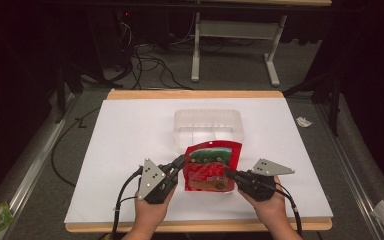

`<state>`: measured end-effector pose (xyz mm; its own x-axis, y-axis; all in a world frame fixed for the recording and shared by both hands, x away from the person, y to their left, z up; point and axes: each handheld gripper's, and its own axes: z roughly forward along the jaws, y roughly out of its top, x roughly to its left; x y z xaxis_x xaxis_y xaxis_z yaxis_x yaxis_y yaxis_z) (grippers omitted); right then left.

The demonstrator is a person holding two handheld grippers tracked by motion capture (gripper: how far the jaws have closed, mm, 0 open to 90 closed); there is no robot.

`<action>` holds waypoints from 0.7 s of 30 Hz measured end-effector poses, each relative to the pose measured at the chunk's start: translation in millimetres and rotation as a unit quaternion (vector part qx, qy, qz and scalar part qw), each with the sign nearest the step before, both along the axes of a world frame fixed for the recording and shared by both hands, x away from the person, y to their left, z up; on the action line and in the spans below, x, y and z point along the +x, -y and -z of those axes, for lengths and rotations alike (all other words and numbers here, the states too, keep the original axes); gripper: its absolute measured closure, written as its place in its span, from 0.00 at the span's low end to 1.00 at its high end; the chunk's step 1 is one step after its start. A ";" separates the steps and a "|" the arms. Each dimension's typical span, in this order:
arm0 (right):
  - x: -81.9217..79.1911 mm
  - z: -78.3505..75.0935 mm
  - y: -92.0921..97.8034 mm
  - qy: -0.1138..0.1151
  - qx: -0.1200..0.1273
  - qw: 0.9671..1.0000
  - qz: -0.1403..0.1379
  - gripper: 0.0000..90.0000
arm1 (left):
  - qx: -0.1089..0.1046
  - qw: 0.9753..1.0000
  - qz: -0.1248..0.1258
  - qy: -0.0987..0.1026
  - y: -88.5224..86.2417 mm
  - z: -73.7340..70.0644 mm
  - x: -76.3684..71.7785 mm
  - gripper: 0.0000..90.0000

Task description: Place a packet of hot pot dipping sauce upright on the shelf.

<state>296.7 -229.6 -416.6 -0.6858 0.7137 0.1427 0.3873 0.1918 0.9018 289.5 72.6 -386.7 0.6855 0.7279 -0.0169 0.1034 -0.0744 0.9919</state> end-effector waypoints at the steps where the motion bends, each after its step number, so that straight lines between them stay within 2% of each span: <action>1: -0.7 2.0 -0.2 0.000 -0.005 1.000 0.002 1.00 | -0.003 1.000 0.002 0.000 -0.2 2.2 0.2 1.00; 5: -1.5 4.9 1.0 0.004 0.000 1.000 0.000 1.00 | -0.006 1.000 -0.007 -0.001 -1.9 3.9 2.4 0.95; 7: -2.6 5.6 0.7 0.011 -0.002 1.000 0.001 1.00 | -0.009 1.000 -0.015 -0.017 -3.9 7.8 7.2 0.89; 9: -2.8 6.0 -0.2 0.015 -0.005 1.000 0.004 1.00 | -0.014 0.999 -0.016 -0.041 -8.3 14.2 13.6 0.74; 11: -2.8 5.5 -0.8 0.016 -0.006 1.000 0.006 1.00 | -0.021 0.997 -0.001 -0.078 -10.9 22.1 21.9 0.63; 14: -2.9 5.8 -0.4 0.017 -0.009 1.000 0.006 1.00 | -0.022 0.993 0.021 -0.116 -10.7 38.2 32.6 0.49; 17: -2.6 6.6 0.6 0.015 -0.008 1.000 0.005 1.00 | -0.014 0.988 0.044 -0.148 -3.7 51.7 41.2 0.46; 19: -2.8 6.6 0.6 0.017 -0.010 1.000 0.004 1.00 | -0.009 0.985 0.055 -0.162 2.7 57.9 44.4 0.47; 21: -2.7 7.1 0.8 0.018 -0.008 1.000 0.004 1.00 | -0.014 0.982 0.065 -0.176 7.9 61.5 45.7 0.49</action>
